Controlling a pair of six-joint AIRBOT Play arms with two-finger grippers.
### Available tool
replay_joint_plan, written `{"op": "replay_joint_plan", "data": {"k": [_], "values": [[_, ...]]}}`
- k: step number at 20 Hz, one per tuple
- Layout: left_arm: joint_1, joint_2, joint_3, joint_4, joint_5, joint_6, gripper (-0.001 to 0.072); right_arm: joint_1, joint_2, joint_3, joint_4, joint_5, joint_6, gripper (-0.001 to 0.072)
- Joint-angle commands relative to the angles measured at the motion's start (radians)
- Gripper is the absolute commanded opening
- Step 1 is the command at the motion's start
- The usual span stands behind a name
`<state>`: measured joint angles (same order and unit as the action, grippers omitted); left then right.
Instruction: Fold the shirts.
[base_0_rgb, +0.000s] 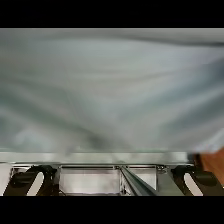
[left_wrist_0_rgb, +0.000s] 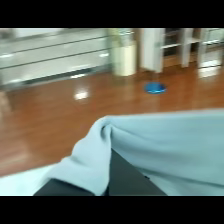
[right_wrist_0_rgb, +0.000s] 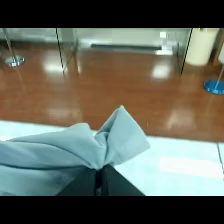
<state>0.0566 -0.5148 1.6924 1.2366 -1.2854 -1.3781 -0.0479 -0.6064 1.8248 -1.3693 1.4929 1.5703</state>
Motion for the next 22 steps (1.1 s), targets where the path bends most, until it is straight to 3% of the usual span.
{"op": "replay_joint_plan", "data": {"k": [1,5,10,14,17,20,21,22], "values": [[-0.110,0.008,-0.071,0.218,-0.069,-0.099,0.0019,0.000,0.014,-0.106,0.002,0.077,0.024,0.0025],[-0.109,-0.058,-0.384,0.211,-0.032,-0.172,0.0019,0.000,0.005,-0.475,0.125,-0.066,0.004,0.0025],[-0.109,-0.315,-0.697,0.169,0.365,-0.217,0.0020,0.000,-0.214,-0.840,0.215,-0.464,-0.048,0.0025],[-0.076,-0.655,-0.584,0.166,0.602,-0.302,0.0020,0.000,-0.603,-0.718,0.380,-0.618,-0.192,0.0025],[-0.062,-0.872,-0.395,0.116,0.558,-0.314,0.0020,0.000,-0.891,-0.489,0.455,-0.612,-0.205,0.0025],[-0.063,-1.019,-0.236,0.049,0.454,-0.314,0.0021,-0.001,-1.077,-0.303,0.482,-0.613,-0.134,0.0028],[-0.061,-1.049,-0.196,0.034,0.410,-0.314,0.0059,-0.001,-1.113,-0.266,0.481,-0.616,-0.111,0.0143],[-0.061,-1.068,-0.166,0.035,0.363,-0.314,0.0280,-0.002,-1.132,-0.243,0.481,-0.616,-0.100,0.0375]]}}
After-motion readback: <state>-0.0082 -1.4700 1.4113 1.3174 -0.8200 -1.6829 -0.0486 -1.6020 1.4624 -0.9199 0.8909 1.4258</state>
